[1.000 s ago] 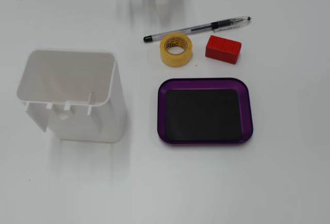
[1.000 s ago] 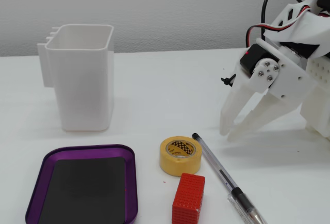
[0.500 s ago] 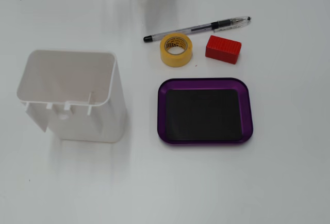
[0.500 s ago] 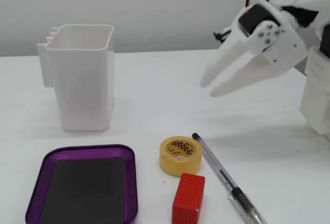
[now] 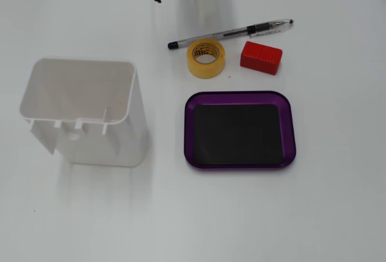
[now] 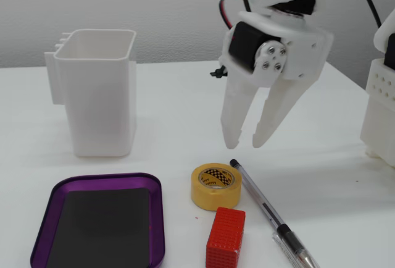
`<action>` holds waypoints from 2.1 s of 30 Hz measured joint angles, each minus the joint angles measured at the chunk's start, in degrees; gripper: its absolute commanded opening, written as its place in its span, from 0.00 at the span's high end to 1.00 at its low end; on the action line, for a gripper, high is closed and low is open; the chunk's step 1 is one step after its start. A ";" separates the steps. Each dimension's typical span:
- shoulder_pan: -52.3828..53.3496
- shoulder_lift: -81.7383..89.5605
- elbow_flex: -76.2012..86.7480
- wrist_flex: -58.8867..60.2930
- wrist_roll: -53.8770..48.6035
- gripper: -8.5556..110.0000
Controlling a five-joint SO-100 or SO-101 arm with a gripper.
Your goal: Pick up the yellow tape and place it in the box.
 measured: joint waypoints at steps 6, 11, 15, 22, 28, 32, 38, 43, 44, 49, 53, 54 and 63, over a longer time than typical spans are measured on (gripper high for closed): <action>-1.32 -10.37 -3.87 -0.88 -0.35 0.85; -1.14 -14.24 -3.96 -3.96 -0.35 0.85; -1.32 -15.38 -3.96 -5.45 -0.35 0.85; -1.05 -15.47 -3.96 -6.06 -0.35 0.85; -0.97 -15.47 -1.85 -8.61 -0.35 0.86; -0.97 -15.47 2.37 -12.66 -0.35 0.86; -0.79 -15.47 3.78 -14.50 -0.35 0.94; -0.79 -15.47 3.34 -13.36 -0.26 0.93; -0.79 -15.38 2.55 -12.83 -0.26 0.93; -1.23 -10.28 -3.16 -9.23 3.08 0.93; -1.85 -4.66 -7.47 -8.35 5.19 0.93; -1.76 -3.87 -8.09 -8.35 5.45 0.93; -1.32 -6.42 -9.23 -21.09 5.45 0.93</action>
